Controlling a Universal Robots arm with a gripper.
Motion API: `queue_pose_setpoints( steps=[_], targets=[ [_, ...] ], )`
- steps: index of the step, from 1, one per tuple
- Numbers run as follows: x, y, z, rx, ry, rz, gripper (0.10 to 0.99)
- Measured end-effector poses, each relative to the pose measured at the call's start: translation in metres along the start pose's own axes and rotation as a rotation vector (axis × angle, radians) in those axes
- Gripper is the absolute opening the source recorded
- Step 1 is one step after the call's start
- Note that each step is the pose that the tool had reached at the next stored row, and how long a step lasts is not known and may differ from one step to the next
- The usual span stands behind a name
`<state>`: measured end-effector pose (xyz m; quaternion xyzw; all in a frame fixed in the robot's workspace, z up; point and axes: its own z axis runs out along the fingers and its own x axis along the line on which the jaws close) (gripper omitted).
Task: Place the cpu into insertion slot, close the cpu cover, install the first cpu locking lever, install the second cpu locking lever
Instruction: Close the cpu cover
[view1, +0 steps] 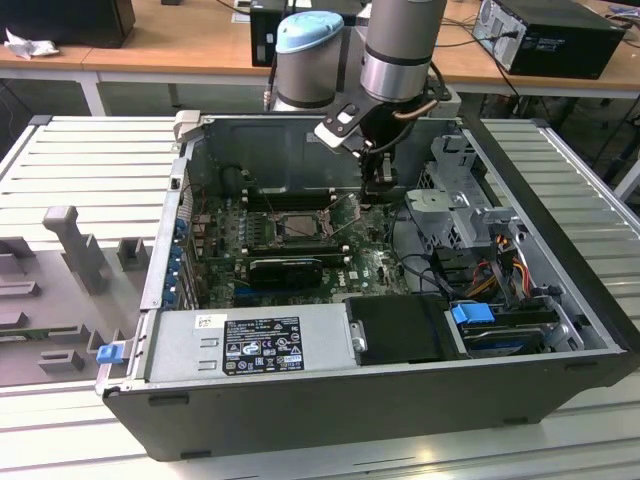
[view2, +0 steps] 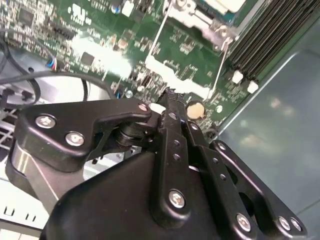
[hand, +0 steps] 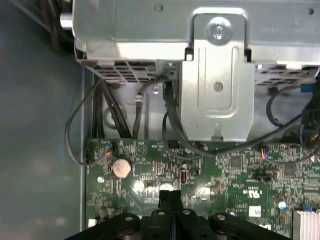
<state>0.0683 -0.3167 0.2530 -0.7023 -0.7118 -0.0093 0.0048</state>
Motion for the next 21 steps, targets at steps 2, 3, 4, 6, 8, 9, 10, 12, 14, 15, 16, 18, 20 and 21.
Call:
queue_pose_setpoints(
  steps=[2, 3, 4, 6, 8, 9, 10, 12, 14, 15, 16, 18, 20, 21],
  targets=[
    [0.0005, 0.0052, 0.0019, 0.0, 0.0001, -0.002, 0.106],
    [0.0005, 0.0061, 0.0028, 0.0, -0.0001, -0.002, 0.106],
    [0.0006, 0.0071, 0.0048, 0.001, 0.0, -0.002, 0.106],
    [0.0006, 0.0074, 0.0065, 0.032, 0.0006, -0.002, 0.106],
    [0.0006, 0.0074, 0.0063, 0.062, 0.0009, -0.002, 0.106],
    [0.0007, 0.0073, 0.0063, 0.066, 0.001, -0.002, 0.106],
    [0.0006, 0.0066, 0.0063, 0.066, 0.0011, -0.001, 0.106],
    [0.0007, 0.0039, 0.0064, 0.066, 0.0011, -0.002, 0.106],
    [0.0007, 0.0022, 0.0063, 0.066, 0.001, -0.002, 0.106],
    [0.0006, 0.0014, 0.0063, 0.066, 0.0011, -0.002, 0.106],
    [0.0007, 0.0012, 0.0063, 0.066, 0.001, -0.002, 0.106],
    [0.0008, -0.0009, 0.0063, 0.066, 0.001, -0.002, 0.106],
    [0.0008, -0.0045, 0.0063, 0.066, 0.001, -0.002, 0.106],
    [0.0009, -0.0076, 0.0063, 0.066, 0.0011, -0.002, 0.106]
  ],
)
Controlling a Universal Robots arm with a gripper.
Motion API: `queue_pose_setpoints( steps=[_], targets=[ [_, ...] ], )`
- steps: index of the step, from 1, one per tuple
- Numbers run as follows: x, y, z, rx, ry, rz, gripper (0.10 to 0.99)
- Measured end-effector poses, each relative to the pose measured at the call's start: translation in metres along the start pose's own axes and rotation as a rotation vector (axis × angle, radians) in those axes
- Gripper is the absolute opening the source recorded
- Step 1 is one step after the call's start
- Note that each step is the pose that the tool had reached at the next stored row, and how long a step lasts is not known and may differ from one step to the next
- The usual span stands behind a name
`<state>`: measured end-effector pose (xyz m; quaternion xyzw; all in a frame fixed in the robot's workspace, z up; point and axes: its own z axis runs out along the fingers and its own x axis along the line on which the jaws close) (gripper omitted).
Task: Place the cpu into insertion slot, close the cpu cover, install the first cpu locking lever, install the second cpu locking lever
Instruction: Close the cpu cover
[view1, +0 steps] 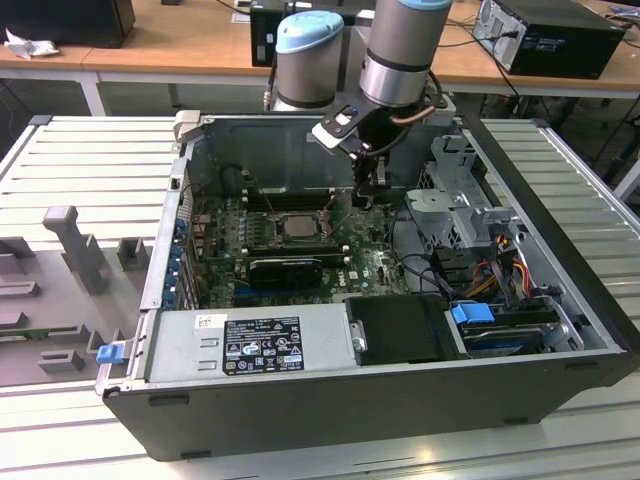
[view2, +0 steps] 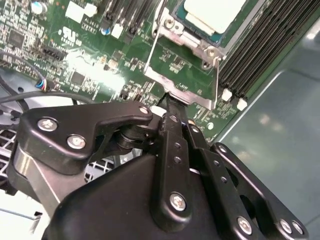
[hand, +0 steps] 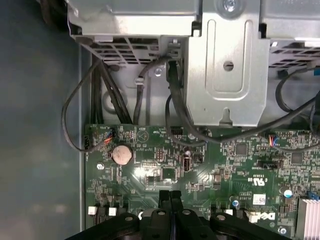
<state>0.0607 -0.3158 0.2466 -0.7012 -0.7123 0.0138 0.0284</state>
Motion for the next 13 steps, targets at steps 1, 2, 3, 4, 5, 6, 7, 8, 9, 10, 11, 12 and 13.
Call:
queue_pose_setpoints(
  steps=[1, 2, 3, 4, 5, 6, 7, 8, 9, 10, 11, 12, 13],
  targets=[
    [0.0, -0.0034, 0.0002, 0.0, -0.0001, 0.0, 0.106],
    [0.0001, -0.0071, 0.0004, 0.0, 0.0, 0.0, 0.106],
    [0.0001, -0.01, 0.0005, 0.0, -0.0002, 0.0, 0.106],
    [0.0001, -0.011, 0.0006, 0.0, 0.0, 0.0, 0.106],
    [0.0001, -0.0123, 0.0007, 0.0, -0.0001, 0.0, 0.106],
    [0.0002, -0.015, 0.0008, 0.0, -0.0001, 0.0, 0.106],
    [0.0003, -0.0178, 0.0011, 0.0, -0.0001, 0.0, 0.106],
    [0.0003, -0.0209, 0.0012, 0.0, 0.0, 0.0, 0.106],
    [0.0003, -0.0242, 0.0014, 0.0, -0.0001, 0.0, 0.106],
    [0.0004, -0.027, 0.0016, 0.0, -0.0001, 0.0, 0.106],
    [0.0004, -0.0284, 0.0017, 0.0, -0.0001, 0.0, 0.106],
    [0.0004, -0.0311, 0.0018, 0.0, -0.0001, 0.0, 0.106],
    [0.0005, -0.0335, 0.002, 0.0, -0.0001, 0.0, 0.106]
  ],
)
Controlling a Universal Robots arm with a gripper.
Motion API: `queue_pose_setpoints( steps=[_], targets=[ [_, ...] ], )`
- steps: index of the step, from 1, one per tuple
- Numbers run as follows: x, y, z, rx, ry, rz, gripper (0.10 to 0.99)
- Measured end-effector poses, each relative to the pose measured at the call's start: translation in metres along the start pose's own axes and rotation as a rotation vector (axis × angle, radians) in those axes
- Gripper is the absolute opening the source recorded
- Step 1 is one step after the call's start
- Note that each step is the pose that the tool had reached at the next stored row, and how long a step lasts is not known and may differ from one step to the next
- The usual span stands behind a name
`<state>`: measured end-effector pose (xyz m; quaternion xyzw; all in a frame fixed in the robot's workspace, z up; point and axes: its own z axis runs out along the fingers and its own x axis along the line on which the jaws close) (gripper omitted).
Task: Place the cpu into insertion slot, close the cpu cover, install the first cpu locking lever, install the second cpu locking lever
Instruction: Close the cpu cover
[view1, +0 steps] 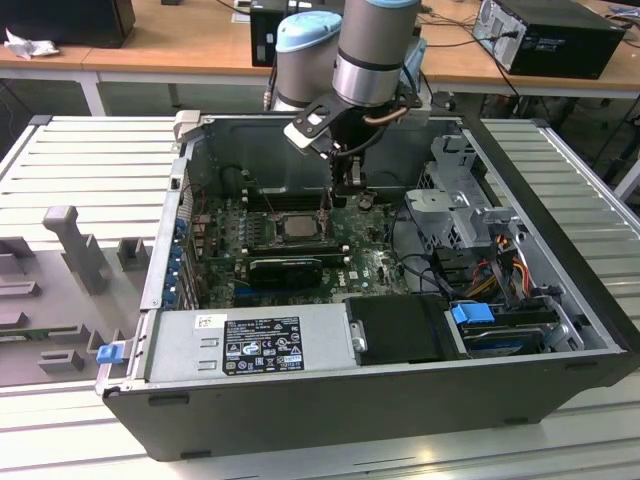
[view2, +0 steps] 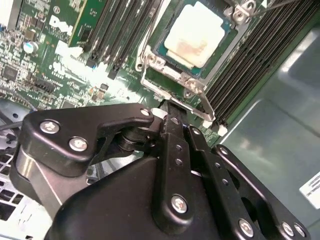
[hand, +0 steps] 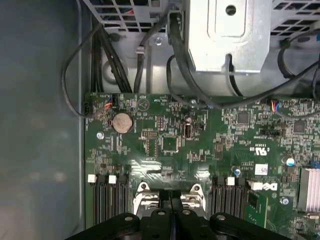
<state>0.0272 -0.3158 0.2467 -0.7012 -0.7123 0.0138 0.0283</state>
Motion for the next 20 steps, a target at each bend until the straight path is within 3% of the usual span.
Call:
queue_pose_setpoints(
  steps=[3, 8, 10, 12, 13, 14, 15, 20],
  targets=[
    [0.0002, -0.0081, 0.0009, 0.0, 0.0002, 0.0, 0.106],
    [0.0, -0.0123, 0.012, 0.0, 0.0013, -0.019, 0.106],
    [0.0007, -0.0151, 0.013, 0.001, 0.0008, -0.025, 0.106],
    [0.0013, -0.0229, 0.0137, 0.0, 0.001, -0.025, 0.106],
    [0.0013, -0.0317, 0.0144, -0.001, 0.0006, -0.025, 0.106],
    [0.0015, -0.0368, 0.0148, -0.005, 0.0007, -0.025, 0.106],
    [0.0016, -0.042, 0.0153, -0.015, 0.0008, -0.025, 0.106],
    [0.0017, -0.0538, 0.0159, -0.019, 0.0006, -0.025, 0.106]
  ],
)
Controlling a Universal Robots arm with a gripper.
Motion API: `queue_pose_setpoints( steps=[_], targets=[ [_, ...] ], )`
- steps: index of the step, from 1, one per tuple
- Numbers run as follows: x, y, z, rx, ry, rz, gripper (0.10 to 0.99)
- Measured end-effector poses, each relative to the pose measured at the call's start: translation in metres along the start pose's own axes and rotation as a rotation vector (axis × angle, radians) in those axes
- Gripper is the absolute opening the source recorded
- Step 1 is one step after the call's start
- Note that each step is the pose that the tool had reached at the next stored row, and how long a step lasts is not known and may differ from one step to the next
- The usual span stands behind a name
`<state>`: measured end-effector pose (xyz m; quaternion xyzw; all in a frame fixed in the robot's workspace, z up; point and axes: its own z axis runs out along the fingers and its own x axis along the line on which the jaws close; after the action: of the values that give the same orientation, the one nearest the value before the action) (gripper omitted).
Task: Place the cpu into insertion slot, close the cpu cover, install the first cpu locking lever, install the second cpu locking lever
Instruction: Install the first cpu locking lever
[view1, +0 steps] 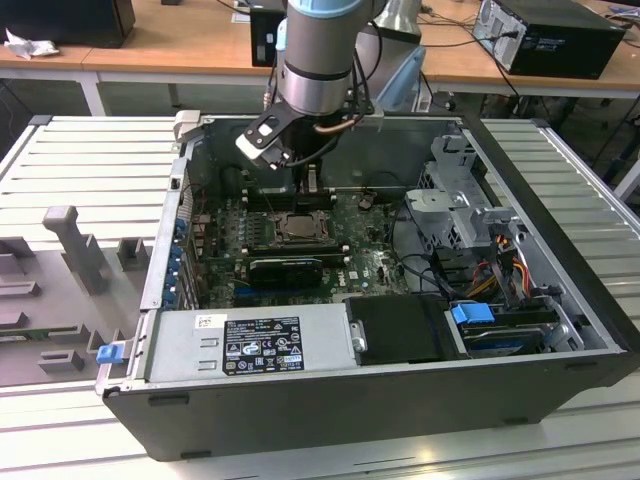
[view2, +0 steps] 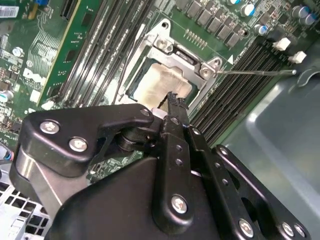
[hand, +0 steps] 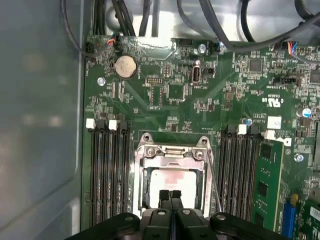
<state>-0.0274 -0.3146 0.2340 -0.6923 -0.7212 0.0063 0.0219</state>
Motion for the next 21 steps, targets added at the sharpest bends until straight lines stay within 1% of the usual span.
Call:
queue_pose_setpoints(
  steps=[2, 9, 11, 12, 13, 14, 18, 19, 21],
  targets=[
    [0.0003, -0.0058, -0.0001, -0.003, 0.0001, 0.0, 0.106],
    [0.0004, -0.0066, -0.0056, -0.002, -0.0001, 0.0, 0.106],
    [0.0005, -0.0067, -0.0084, -0.002, -0.0001, 0.0, 0.106],
    [0.0006, -0.0069, -0.0127, -0.002, -0.0001, 0.0, 0.106],
    [0.0007, -0.0071, -0.0193, -0.002, -0.0001, 0.0, 0.106],
    [0.0008, -0.0073, -0.0232, -0.002, -0.0001, 0.0, 0.106],
    [0.001, -0.0077, -0.0342, -0.002, -0.0001, 0.0, 0.106],
    [0.0012, -0.008, -0.0404, -0.002, -0.0001, 0.0, 0.106],
    [0.0013, -0.0082, -0.0453, -0.002, -0.0001, 0.0, 0.106]
  ],
)
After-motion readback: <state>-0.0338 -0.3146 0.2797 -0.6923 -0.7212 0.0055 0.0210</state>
